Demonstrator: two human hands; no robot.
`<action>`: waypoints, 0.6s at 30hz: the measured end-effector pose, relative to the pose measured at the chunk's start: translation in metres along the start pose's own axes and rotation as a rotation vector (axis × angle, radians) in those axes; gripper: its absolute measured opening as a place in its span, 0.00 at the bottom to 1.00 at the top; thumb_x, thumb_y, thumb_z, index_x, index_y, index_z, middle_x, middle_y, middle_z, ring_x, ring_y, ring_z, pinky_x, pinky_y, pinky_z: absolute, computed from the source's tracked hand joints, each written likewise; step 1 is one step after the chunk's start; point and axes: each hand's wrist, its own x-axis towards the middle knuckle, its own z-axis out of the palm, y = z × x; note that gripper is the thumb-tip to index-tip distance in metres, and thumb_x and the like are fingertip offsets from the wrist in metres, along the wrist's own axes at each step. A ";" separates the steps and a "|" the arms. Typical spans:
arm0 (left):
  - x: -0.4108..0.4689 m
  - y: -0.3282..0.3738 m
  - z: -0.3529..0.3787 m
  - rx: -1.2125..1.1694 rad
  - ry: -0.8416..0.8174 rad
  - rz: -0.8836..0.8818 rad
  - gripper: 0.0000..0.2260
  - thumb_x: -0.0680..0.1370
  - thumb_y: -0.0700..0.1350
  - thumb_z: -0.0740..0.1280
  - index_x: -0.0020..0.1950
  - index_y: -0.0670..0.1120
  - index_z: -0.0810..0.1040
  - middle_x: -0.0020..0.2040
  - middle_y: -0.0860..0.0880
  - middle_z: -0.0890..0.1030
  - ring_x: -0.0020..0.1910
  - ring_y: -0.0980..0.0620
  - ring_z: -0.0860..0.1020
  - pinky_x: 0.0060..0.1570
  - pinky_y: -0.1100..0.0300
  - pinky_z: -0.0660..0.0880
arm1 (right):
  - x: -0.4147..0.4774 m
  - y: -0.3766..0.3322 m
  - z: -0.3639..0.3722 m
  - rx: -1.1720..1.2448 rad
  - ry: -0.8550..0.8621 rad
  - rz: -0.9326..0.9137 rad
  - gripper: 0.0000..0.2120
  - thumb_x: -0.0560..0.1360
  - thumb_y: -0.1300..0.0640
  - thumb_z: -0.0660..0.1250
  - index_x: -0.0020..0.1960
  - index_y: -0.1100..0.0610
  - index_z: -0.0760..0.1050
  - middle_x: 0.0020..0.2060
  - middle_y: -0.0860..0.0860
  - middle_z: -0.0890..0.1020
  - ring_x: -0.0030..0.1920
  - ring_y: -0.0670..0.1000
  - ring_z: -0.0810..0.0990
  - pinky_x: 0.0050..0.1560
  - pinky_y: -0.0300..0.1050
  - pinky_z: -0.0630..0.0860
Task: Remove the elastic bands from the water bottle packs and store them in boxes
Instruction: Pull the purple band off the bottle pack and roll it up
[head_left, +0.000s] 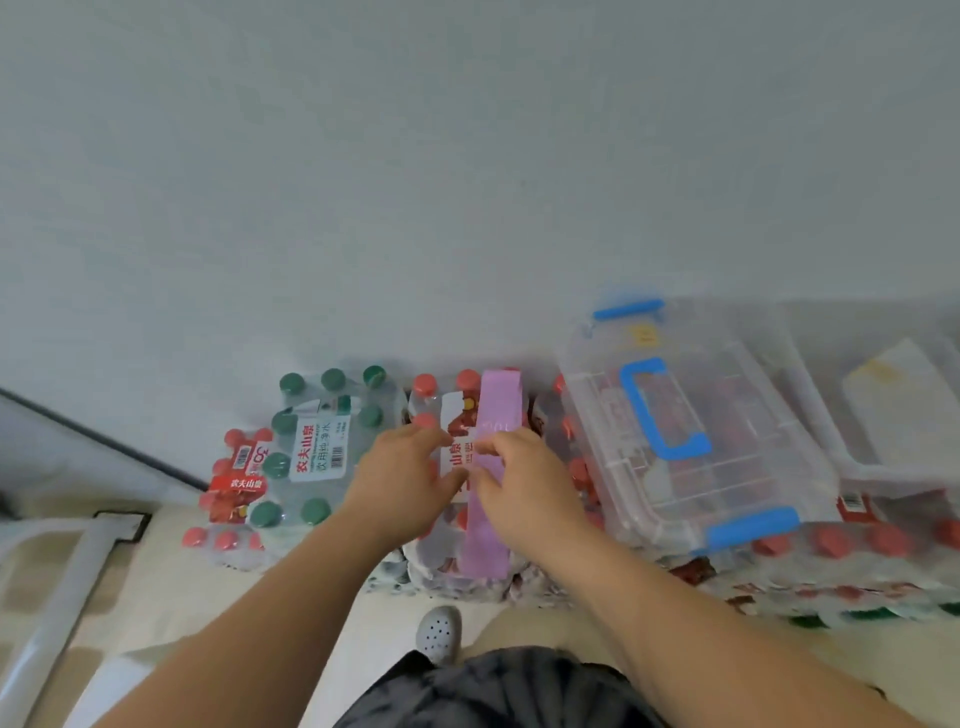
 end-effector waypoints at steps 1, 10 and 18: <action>0.004 -0.006 0.003 0.022 -0.028 0.013 0.20 0.76 0.57 0.70 0.65 0.51 0.78 0.57 0.49 0.80 0.58 0.46 0.77 0.58 0.51 0.75 | 0.004 0.005 0.005 -0.030 0.008 0.032 0.13 0.80 0.53 0.67 0.64 0.53 0.79 0.62 0.51 0.78 0.61 0.54 0.79 0.63 0.51 0.76; 0.067 -0.062 -0.002 0.209 -0.183 0.238 0.19 0.71 0.62 0.66 0.60 0.57 0.76 0.60 0.53 0.77 0.58 0.46 0.75 0.59 0.48 0.74 | 0.038 0.016 0.029 -0.201 0.115 0.267 0.17 0.78 0.54 0.70 0.67 0.52 0.78 0.67 0.52 0.75 0.65 0.57 0.73 0.68 0.50 0.72; 0.081 -0.077 0.001 0.189 -0.237 0.366 0.24 0.71 0.63 0.68 0.65 0.58 0.74 0.64 0.54 0.74 0.61 0.46 0.72 0.60 0.49 0.73 | 0.037 0.011 0.046 -0.214 0.285 0.349 0.15 0.75 0.59 0.74 0.62 0.57 0.82 0.59 0.51 0.80 0.58 0.55 0.78 0.61 0.49 0.77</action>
